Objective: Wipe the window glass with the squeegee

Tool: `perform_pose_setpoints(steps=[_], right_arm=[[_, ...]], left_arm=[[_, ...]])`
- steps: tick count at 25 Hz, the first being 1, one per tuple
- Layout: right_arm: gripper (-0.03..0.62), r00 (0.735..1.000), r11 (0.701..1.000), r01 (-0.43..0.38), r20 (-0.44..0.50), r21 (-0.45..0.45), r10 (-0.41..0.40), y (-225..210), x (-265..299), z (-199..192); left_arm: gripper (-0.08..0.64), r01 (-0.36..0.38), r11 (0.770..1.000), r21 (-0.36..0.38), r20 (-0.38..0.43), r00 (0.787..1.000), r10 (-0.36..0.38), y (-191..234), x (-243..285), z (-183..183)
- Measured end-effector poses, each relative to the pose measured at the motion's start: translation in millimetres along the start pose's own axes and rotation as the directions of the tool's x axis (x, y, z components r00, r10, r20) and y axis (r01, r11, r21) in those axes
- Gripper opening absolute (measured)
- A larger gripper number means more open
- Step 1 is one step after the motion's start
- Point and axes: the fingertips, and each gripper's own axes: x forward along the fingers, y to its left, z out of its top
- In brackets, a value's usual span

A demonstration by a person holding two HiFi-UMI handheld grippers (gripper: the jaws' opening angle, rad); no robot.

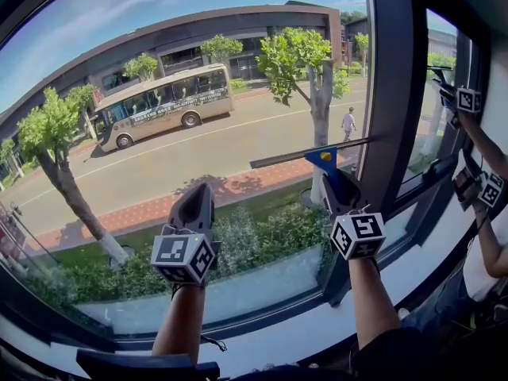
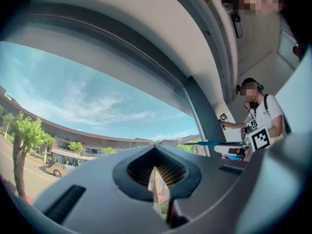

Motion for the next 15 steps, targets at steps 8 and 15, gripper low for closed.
perform_pose_setpoints(steps=[8,15], right_arm=[[0.143,1.000,1.000,-0.009,-0.015,-0.005,0.009,1.4,-4.0,-12.5],[0.143,0.998,1.000,-0.019,-0.058,-0.004,0.019,-5.1,-10.5,-29.3]], left_arm=[[0.000,0.001,1.000,-0.025,-0.022,1.000,-0.001,-5.1,3.0,-12.4],[0.000,0.006,0.999,-0.036,-0.042,0.999,-0.007,-17.2,10.6,-20.1]])
